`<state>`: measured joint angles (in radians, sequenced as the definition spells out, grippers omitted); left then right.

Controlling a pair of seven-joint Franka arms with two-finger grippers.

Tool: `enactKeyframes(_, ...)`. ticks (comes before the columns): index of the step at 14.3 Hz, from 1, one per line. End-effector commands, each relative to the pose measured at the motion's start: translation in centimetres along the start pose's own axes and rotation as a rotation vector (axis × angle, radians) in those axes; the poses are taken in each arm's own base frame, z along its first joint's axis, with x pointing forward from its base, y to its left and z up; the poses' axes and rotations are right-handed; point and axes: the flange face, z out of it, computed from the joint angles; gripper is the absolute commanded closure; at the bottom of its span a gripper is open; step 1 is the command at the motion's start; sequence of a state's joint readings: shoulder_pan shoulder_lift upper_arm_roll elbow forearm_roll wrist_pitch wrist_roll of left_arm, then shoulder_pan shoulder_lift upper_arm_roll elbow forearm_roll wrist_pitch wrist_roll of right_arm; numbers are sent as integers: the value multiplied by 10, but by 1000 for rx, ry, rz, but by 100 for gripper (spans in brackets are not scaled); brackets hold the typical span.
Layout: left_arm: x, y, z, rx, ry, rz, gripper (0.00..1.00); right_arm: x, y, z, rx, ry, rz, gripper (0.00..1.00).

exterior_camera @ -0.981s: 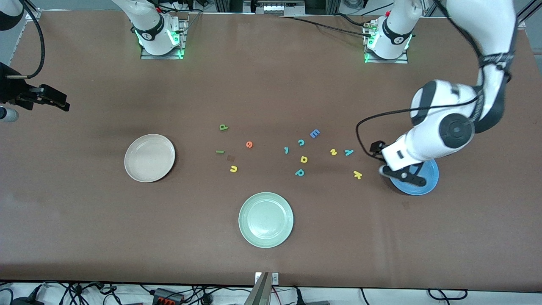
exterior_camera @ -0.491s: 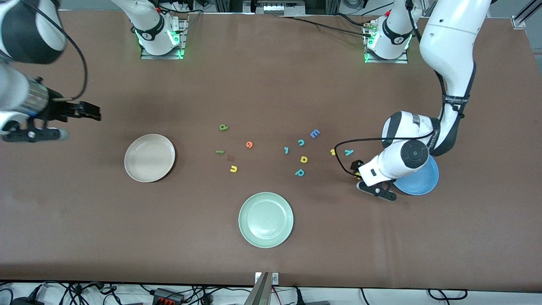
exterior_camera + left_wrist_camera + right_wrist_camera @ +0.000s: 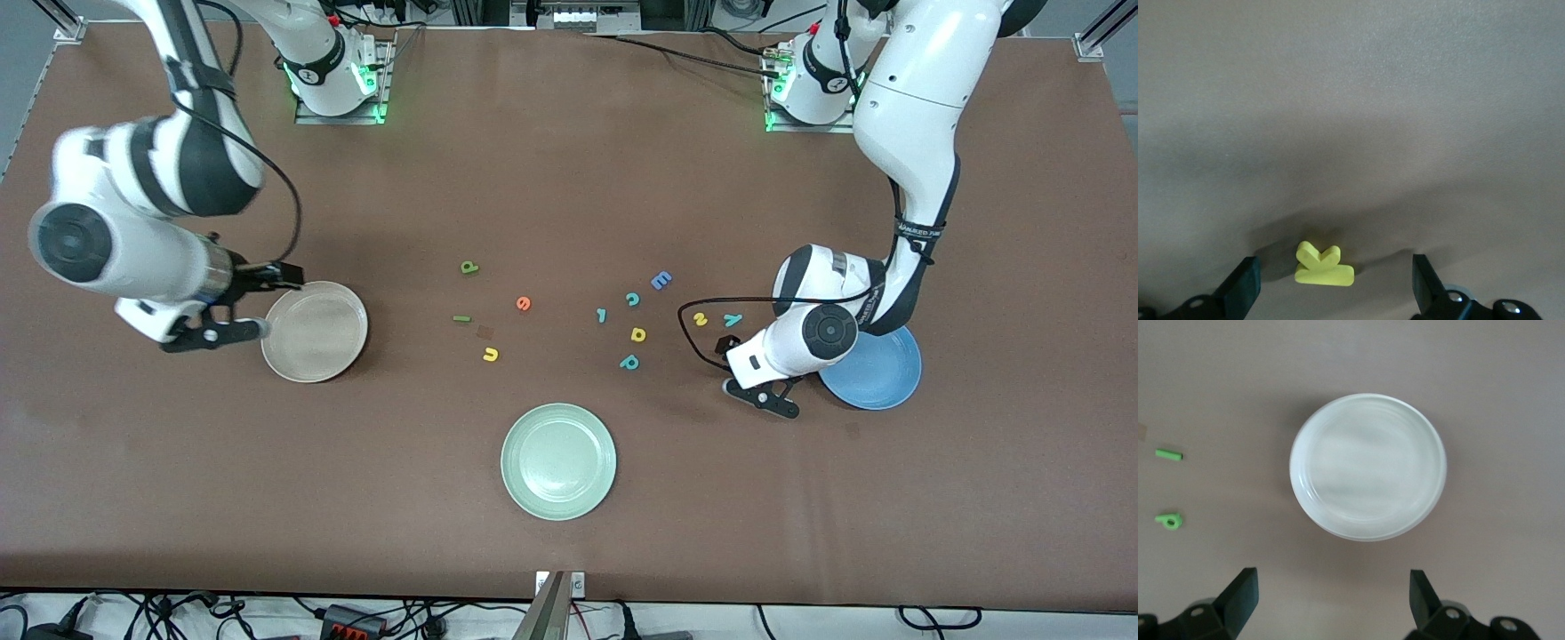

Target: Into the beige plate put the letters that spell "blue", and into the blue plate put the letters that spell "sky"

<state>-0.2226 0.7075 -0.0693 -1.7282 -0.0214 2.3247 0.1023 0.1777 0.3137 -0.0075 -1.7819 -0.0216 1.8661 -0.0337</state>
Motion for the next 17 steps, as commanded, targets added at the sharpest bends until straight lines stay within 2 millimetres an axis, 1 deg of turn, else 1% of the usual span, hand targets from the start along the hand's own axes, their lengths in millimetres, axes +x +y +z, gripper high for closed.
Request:
enactKeyframes(1, 2, -2, -2, 2, 11, 12, 3, 7, -22, 45, 3, 14, 28, 0)
enactKeyframes(2, 1, -2, -1, 2, 10, 13, 12, 12, -35, 57, 0, 22, 42, 0)
enactKeyframes(3, 0, -2, 0, 2, 7, 12, 28, 15, -56, 69, -8, 26, 41, 0)
enactKeyframes(5, 0, -2, -1, 2, 7, 13, 53, 21, -86, 89, -16, 31, 100, 0)
enactKeyframes(6, 0, -3, -1, 4, 7, 13, 63, 22, -103, 98, -22, 30, 101, 0)
enactKeyframes(7, 0, -2, -3, 3, 7, 15, 69, 21, -117, 103, -28, 25, 90, 0)
enactKeyframes(9, -1, -3, -9, 4, 3, 14, 76, 16, -150, 110, -41, 20, 43, 0)
enactKeyframes(10, -1, -4, -15, 5, 3, 18, 78, 13, -172, 114, -42, 30, 35, 0)
enactKeyframes(11, -2, -4, -17, 4, -1, 16, 79, 9, -188, 120, -27, 39, 66, 0)
enactKeyframes(12, -2, -4, -25, 5, -6, 16, 79, 3, -202, 128, -20, 60, 62, 0)
enactKeyframes(14, -8, -10, -54, 4, -45, 8, 79, -11, -223, 142, -13, 96, 55, 0)
enactKeyframes(15, -13, -13, -71, 3, -65, 2, 79, -18, -233, 152, -11, 109, 85, 0)
enactKeyframes(16, -19, -20, -84, 0, -90, -5, 79, -24, -236, 161, -6, 126, 99, 0)
enactKeyframes(17, -24, -31, -88, -3, -114, 4, 79, -29, -236, 171, -2, 136, 106, 0)
